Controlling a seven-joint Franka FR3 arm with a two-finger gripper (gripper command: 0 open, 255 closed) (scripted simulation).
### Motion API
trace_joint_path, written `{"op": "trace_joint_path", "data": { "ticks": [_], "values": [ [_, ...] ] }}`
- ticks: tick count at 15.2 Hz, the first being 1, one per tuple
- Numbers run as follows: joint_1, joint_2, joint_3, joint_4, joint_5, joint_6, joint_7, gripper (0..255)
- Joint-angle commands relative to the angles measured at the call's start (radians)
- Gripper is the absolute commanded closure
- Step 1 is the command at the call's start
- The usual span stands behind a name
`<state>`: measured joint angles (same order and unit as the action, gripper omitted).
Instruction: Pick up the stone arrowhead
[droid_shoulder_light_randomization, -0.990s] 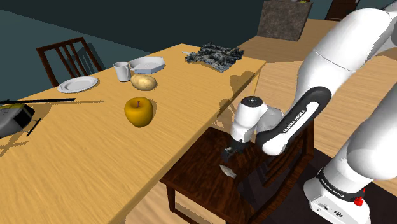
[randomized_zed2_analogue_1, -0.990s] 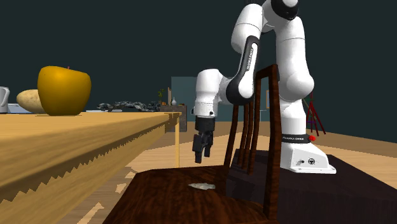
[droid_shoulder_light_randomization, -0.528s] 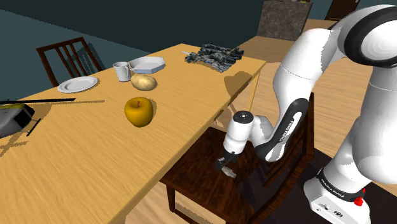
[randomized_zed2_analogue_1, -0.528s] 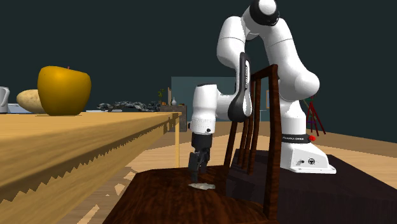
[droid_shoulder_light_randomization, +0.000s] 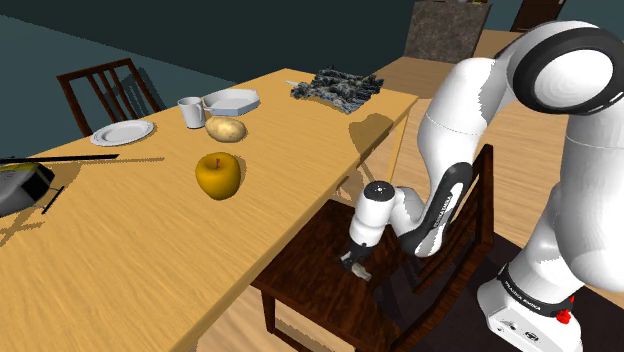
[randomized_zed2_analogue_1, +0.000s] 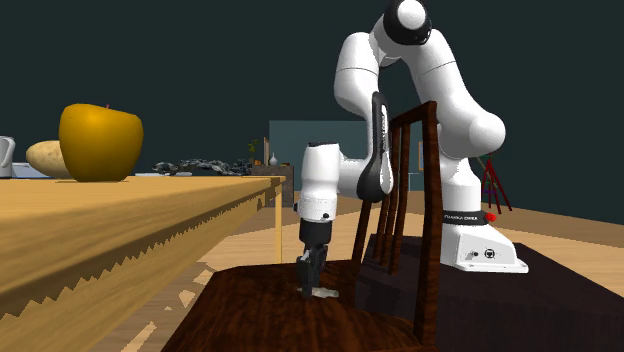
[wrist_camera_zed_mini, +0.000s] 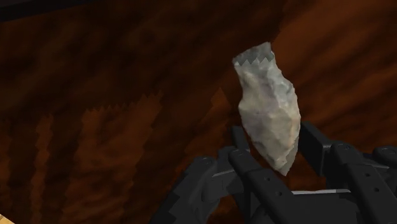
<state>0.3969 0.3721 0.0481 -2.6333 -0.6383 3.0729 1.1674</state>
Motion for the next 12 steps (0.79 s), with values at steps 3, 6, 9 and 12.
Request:
{"op": "trace_joint_path", "data": {
  "ticks": [3,6,9,12],
  "values": [
    [-0.011,-0.013,0.01,-0.035,-0.023,-0.004,-0.009,255],
    [-0.012,0.0,0.006,-0.024,-0.026,-0.002,-0.012,255],
    [-0.017,-0.026,0.033,-0.035,0.01,-0.02,-0.027,255],
    [-0.084,-0.083,0.11,-0.057,0.066,-0.061,-0.078,255]
  ]
}}
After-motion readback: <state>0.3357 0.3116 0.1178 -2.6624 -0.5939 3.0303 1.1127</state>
